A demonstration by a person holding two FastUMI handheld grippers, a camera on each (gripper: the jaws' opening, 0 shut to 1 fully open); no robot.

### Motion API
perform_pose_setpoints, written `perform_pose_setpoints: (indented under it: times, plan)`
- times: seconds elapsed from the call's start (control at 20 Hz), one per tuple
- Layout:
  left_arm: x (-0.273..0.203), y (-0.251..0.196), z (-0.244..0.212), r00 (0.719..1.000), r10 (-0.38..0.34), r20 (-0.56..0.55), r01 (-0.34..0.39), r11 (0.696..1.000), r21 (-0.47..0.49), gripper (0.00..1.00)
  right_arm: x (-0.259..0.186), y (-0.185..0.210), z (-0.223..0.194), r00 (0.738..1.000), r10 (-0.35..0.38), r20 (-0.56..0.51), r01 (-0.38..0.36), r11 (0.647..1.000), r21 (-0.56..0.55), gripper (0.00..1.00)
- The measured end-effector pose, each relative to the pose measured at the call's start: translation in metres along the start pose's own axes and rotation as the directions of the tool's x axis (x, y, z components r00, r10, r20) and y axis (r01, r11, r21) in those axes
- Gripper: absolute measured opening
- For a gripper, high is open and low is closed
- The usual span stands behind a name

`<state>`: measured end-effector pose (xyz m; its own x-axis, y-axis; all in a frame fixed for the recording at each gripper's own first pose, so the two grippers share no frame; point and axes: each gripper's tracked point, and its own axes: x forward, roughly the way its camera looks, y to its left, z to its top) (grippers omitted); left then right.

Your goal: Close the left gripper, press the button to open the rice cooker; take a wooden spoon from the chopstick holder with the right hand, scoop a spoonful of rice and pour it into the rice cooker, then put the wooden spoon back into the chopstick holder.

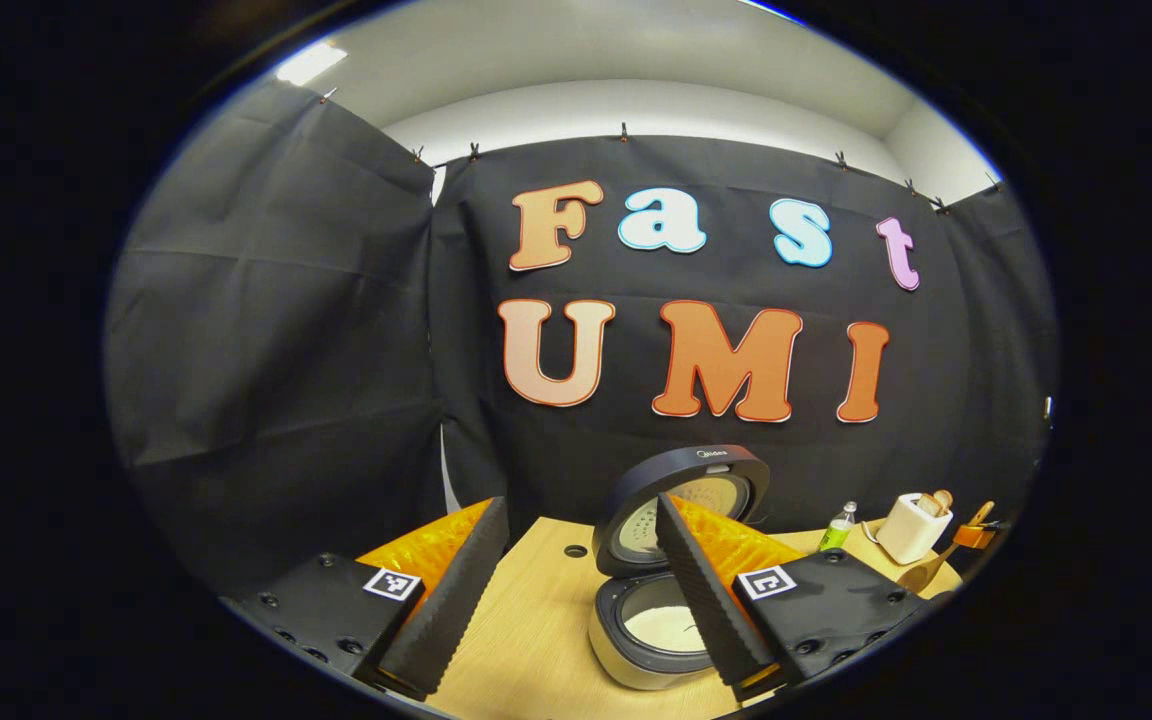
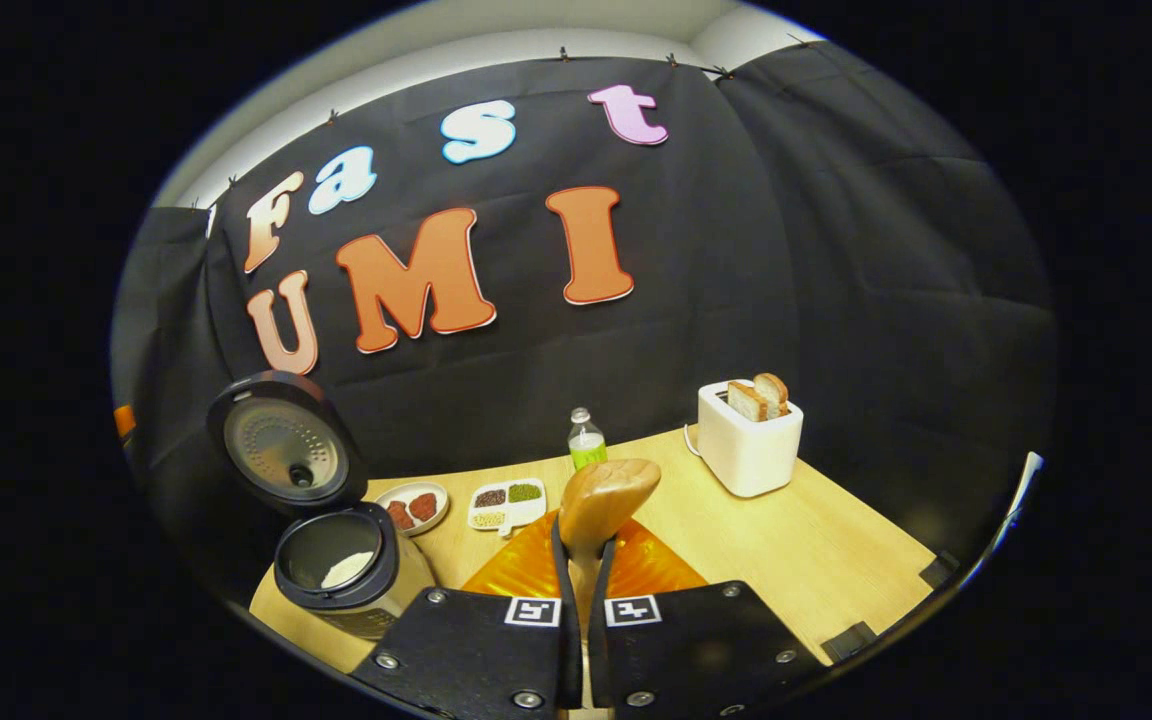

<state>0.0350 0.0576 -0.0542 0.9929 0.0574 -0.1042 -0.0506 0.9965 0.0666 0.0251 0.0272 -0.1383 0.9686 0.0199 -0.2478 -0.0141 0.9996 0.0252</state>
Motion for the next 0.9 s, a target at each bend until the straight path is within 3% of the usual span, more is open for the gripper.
perform_pose_setpoints:
  times: [0.3, 0.55, 0.9]
  plan:
    - [-0.003, 0.014, 0.000, 0.999, -0.047, 0.002, 0.047, 0.999, 0.012, 0.99, -0.024, 0.031, -0.046, 0.999, -0.007, -0.041, 0.005, 0.999, -0.041, 0.02]
    - [-0.009, 0.020, -0.005, 0.998, -0.070, -0.006, 0.069, 0.997, -0.019, 1.00, -0.021, 0.032, -0.086, 0.992, -0.080, -0.098, 0.073, 0.994, -0.079, 0.02]
    - [-0.018, 0.025, -0.009, 0.996, -0.081, -0.023, 0.081, 0.997, 0.004, 1.00, -0.001, 0.035, -0.133, 0.979, -0.183, -0.084, 0.163, 0.965, -0.205, 0.02]
